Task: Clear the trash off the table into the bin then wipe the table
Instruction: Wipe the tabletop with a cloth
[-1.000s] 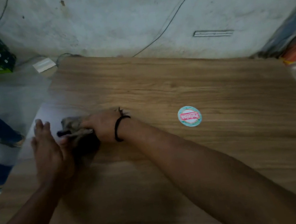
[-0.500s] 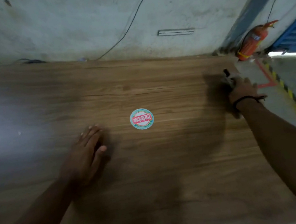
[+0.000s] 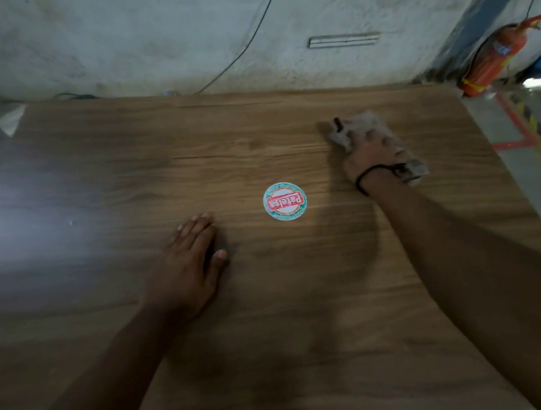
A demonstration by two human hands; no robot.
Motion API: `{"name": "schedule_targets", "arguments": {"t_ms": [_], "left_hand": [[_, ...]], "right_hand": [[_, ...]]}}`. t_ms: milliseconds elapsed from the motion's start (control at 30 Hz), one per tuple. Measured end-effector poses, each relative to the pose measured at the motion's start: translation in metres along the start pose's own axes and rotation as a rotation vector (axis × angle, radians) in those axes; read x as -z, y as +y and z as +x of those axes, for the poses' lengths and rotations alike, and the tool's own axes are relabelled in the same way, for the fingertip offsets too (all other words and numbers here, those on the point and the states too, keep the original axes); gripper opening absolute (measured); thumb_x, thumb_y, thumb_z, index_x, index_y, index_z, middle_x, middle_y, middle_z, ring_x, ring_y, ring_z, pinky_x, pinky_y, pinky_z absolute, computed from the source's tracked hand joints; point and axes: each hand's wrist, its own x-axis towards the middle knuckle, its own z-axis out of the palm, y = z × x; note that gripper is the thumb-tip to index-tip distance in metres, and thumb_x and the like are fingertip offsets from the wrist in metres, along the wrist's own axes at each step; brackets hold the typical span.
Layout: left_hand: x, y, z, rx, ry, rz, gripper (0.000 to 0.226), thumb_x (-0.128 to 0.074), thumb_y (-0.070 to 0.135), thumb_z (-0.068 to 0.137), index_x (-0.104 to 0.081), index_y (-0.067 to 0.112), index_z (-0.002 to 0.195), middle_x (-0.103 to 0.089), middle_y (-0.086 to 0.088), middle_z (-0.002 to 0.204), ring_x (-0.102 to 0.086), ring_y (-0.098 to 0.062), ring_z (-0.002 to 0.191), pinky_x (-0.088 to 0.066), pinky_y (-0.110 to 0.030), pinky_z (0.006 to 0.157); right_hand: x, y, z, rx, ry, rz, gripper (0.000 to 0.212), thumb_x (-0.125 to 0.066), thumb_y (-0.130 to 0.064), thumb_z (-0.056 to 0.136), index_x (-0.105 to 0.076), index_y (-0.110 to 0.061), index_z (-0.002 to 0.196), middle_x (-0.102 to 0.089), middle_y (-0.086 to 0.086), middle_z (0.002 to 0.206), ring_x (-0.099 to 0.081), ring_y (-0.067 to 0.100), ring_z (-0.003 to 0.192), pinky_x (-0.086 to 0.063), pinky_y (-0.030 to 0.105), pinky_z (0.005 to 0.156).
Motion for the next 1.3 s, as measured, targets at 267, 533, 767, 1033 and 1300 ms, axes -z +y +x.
{"name": "schedule_targets", "arguments": {"t_ms": [267, 533, 767, 1033, 1300], "left_hand": [[0.005, -0.005, -0.003, 0.021, 0.067, -0.111, 0.049, -0.031, 0.035, 0.097, -0.055, 0.004, 0.126, -0.049, -0.016, 0.140, -0.038, -0.025, 0.135, -0.013, -0.023, 0.115], [0.045, -0.057, -0.053, 0.475, 0.404, -0.093, 0.045, -0.031, 0.030, 0.097, -0.056, 0.005, 0.125, -0.053, -0.016, 0.136, -0.047, -0.032, 0.126, -0.035, -0.045, 0.105], [0.064, -0.100, -0.097, 0.535, 0.488, -0.150, 0.060, -0.017, 0.048, 0.098, -0.047, 0.007, 0.131, -0.045, -0.019, 0.138, -0.040, -0.036, 0.129, -0.028, -0.059, 0.107], [0.062, -0.027, -0.043, 0.208, 0.367, -0.110, 0.059, -0.020, 0.041, 0.097, -0.043, 0.004, 0.137, -0.039, -0.019, 0.147, -0.029, -0.029, 0.140, -0.015, -0.040, 0.116], [-0.029, 0.129, 0.047, -0.093, -0.032, -0.087, 0.069, -0.021, 0.051, 0.090, -0.043, 0.008, 0.140, -0.037, -0.014, 0.150, -0.026, -0.029, 0.143, -0.007, -0.038, 0.115]], "right_hand": [[-0.026, -0.150, -0.078, 0.276, -0.049, -0.016, 0.054, -0.038, -0.034, 0.088, -0.031, -0.040, 0.141, -0.014, 0.005, 0.159, -0.009, 0.040, 0.143, 0.001, 0.067, 0.110], [-0.052, -0.267, -0.162, 0.585, -0.114, -0.010, 0.046, -0.043, -0.040, 0.087, -0.041, -0.041, 0.133, -0.020, 0.005, 0.157, -0.009, 0.038, 0.144, 0.005, 0.067, 0.108], [-0.067, -0.339, -0.255, 1.068, -0.326, -0.157, 0.054, -0.030, -0.052, 0.097, -0.025, -0.037, 0.148, -0.011, -0.002, 0.162, -0.004, 0.027, 0.148, 0.002, 0.062, 0.113], [-0.006, -0.245, -0.204, 0.900, -0.190, 0.102, 0.039, -0.035, -0.034, 0.101, -0.047, -0.028, 0.138, -0.043, 0.006, 0.148, -0.038, 0.028, 0.136, -0.028, 0.038, 0.112], [0.031, 0.018, -0.077, 0.285, 0.085, 0.067, 0.053, -0.045, -0.015, 0.086, -0.047, -0.033, 0.135, -0.038, -0.002, 0.150, -0.034, 0.028, 0.138, -0.031, 0.047, 0.110]]}}
